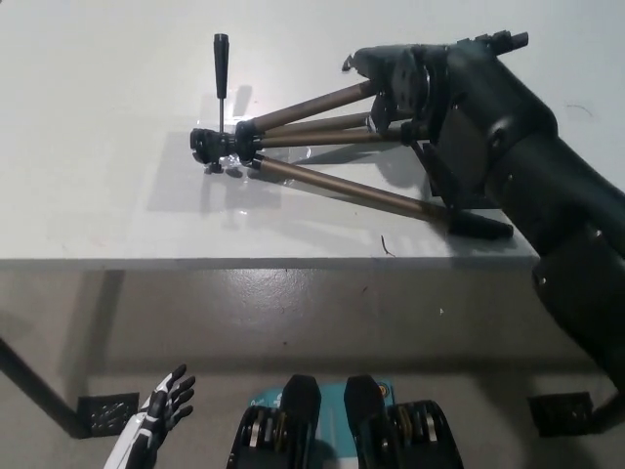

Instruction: A tripod lies near the right hand side of the table and the robot grab a leg of the tripod using its right hand and put it up right.

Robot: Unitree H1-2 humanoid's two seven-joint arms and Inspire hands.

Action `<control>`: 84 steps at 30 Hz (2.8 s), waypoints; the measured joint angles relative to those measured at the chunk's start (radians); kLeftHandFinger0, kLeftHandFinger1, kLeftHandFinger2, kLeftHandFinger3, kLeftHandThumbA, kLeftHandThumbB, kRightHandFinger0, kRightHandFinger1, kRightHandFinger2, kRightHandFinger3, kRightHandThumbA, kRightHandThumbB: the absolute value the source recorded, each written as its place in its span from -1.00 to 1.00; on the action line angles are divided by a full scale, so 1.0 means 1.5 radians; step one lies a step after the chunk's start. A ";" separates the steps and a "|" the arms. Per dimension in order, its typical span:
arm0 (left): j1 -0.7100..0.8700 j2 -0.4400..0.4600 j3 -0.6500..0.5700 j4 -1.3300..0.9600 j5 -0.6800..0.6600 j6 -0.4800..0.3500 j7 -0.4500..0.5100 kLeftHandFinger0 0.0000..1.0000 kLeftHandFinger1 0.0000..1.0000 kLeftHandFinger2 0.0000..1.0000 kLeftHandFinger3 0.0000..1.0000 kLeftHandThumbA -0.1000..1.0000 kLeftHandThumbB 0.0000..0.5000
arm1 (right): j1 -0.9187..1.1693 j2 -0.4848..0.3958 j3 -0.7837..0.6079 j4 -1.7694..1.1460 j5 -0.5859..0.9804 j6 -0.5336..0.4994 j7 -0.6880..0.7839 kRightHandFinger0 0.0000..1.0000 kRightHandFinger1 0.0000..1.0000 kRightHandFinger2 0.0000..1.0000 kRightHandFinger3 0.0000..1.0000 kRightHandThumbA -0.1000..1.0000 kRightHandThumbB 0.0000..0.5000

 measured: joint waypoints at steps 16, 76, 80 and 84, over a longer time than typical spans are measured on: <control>0.028 -0.001 -0.001 0.002 0.000 0.000 0.000 1.00 1.00 1.00 1.00 1.00 -0.31 | 0.066 -0.003 0.062 -0.004 -0.073 -0.051 -0.239 -1.00 -0.55 0.39 -0.53 -1.00 -0.32; 0.025 -0.011 -0.007 -0.001 0.014 -0.035 0.000 1.00 1.00 1.00 1.00 1.00 -0.38 | 0.153 0.072 -0.593 0.079 0.289 -0.333 -0.519 -1.00 -0.89 -0.08 0.11 -1.00 -0.58; 0.024 -0.011 -0.006 -0.001 0.014 -0.036 0.000 1.00 1.00 1.00 1.00 1.00 -0.37 | 0.154 0.072 -0.591 0.081 0.300 -0.351 -0.518 -0.06 0.27 0.95 1.00 -0.14 0.16; 0.024 -0.011 -0.006 -0.001 0.014 -0.036 0.000 1.00 1.00 1.00 1.00 1.00 -0.39 | 0.167 0.066 -0.575 0.081 0.307 -0.352 -0.485 1.00 1.00 1.00 1.00 0.47 0.97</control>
